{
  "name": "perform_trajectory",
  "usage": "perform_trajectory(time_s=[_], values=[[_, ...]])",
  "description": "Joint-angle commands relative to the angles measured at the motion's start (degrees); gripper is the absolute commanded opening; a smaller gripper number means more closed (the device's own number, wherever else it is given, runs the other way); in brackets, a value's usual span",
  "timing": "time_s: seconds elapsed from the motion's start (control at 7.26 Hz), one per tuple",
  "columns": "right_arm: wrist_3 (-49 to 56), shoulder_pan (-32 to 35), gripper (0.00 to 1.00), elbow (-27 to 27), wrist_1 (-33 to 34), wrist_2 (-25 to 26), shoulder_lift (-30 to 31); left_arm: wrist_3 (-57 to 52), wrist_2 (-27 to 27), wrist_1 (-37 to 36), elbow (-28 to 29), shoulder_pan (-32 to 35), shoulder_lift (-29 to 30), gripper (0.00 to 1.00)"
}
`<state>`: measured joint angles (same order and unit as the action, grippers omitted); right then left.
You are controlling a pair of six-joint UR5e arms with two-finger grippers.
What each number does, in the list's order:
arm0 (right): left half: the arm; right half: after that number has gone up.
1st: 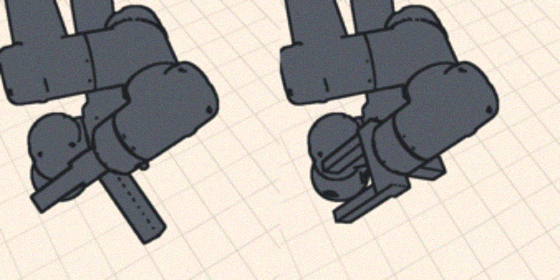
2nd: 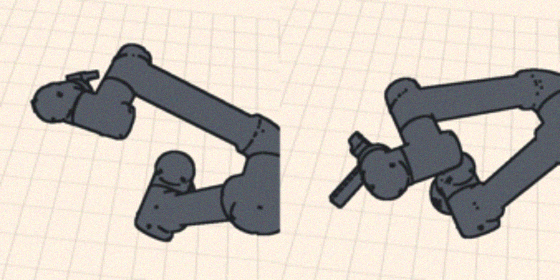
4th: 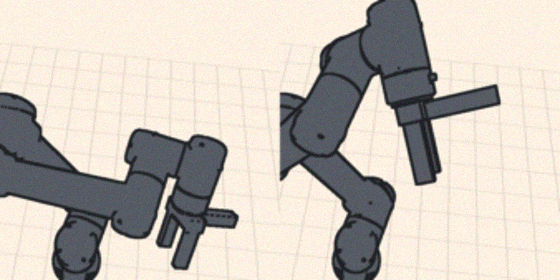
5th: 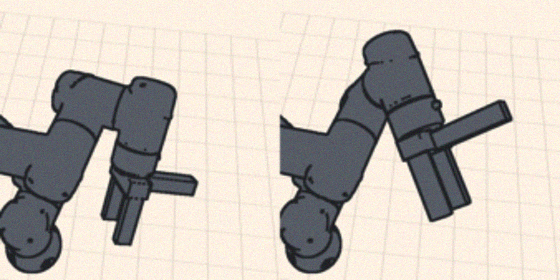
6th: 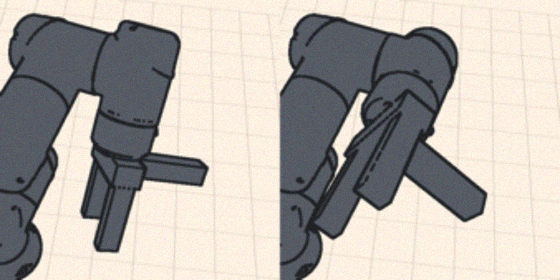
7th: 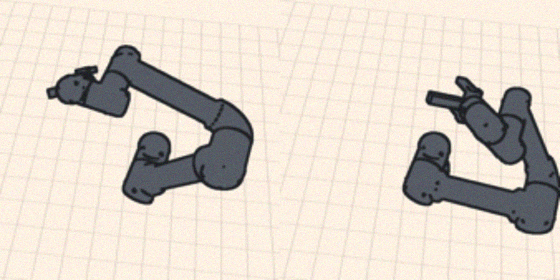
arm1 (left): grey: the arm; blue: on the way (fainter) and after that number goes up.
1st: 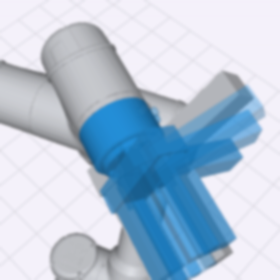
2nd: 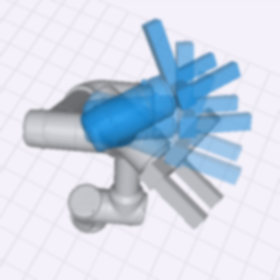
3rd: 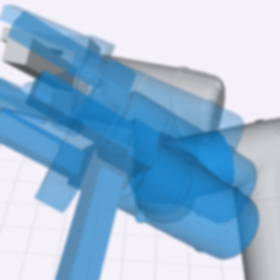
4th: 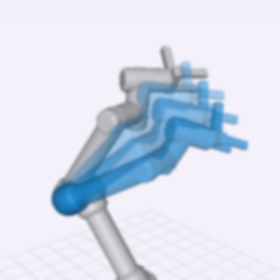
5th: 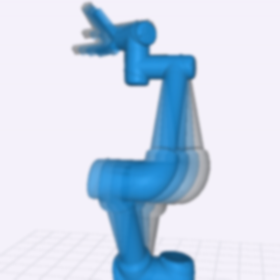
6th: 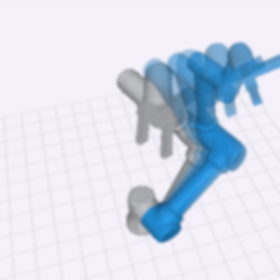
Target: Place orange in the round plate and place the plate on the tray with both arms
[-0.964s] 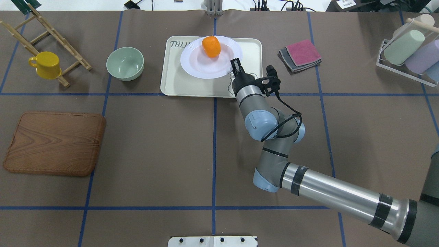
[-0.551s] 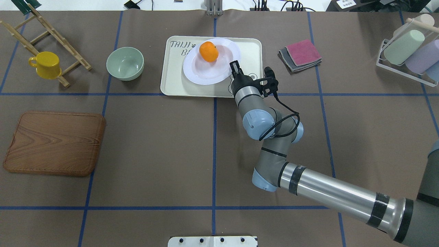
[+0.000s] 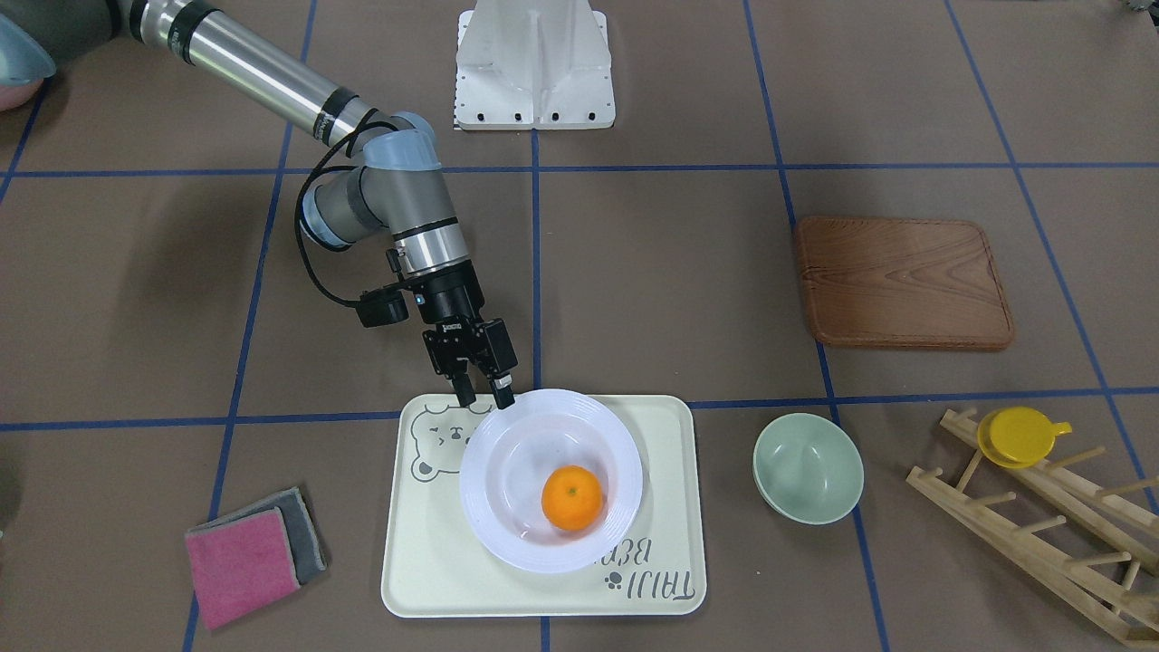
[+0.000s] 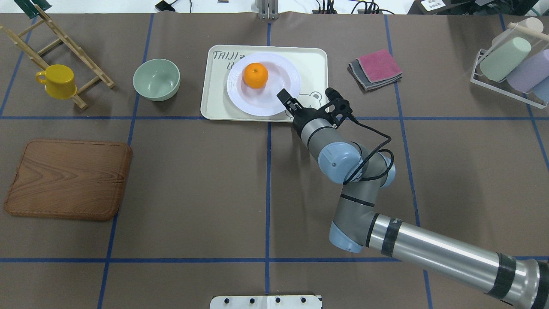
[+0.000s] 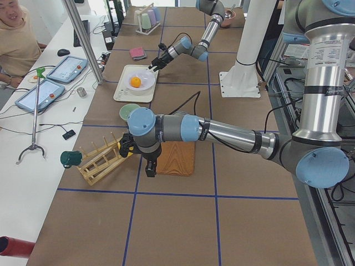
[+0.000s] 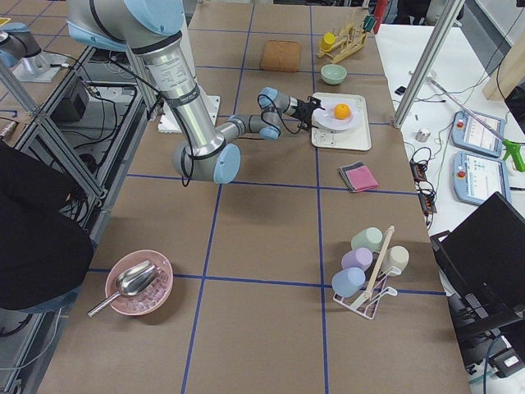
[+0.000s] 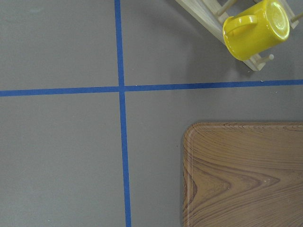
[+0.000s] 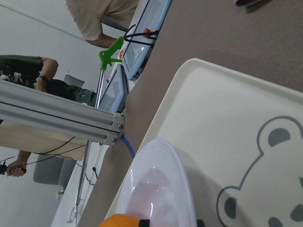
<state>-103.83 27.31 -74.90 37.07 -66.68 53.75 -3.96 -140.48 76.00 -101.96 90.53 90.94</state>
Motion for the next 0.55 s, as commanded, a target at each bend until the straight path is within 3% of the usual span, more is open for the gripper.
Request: perform_trajectory(time_s=[0.0,0.14,0.28,0.41], values=[[15.8,5.9,1.0,-10.8,21.8,-16.5,1.4,0.2,0.1,-0.1,0.2,0.1,-0.1,1.0],[25.7,10.3,1.0,-16.3,32.9,-25.9,1.4,3.0,0.2,0.2,-0.3,0.1,-0.4,1.0],[31.5,15.7,1.0,-19.6,38.9,-34.5,2.2,5.7,0.9,0.2,-2.3,0.1,-0.8,1.0],[38.2,21.5,1.0,-21.2,40.0,-43.7,4.8,6.1,5.4,1.0,-4.8,0.1,-2.8,1.0]])
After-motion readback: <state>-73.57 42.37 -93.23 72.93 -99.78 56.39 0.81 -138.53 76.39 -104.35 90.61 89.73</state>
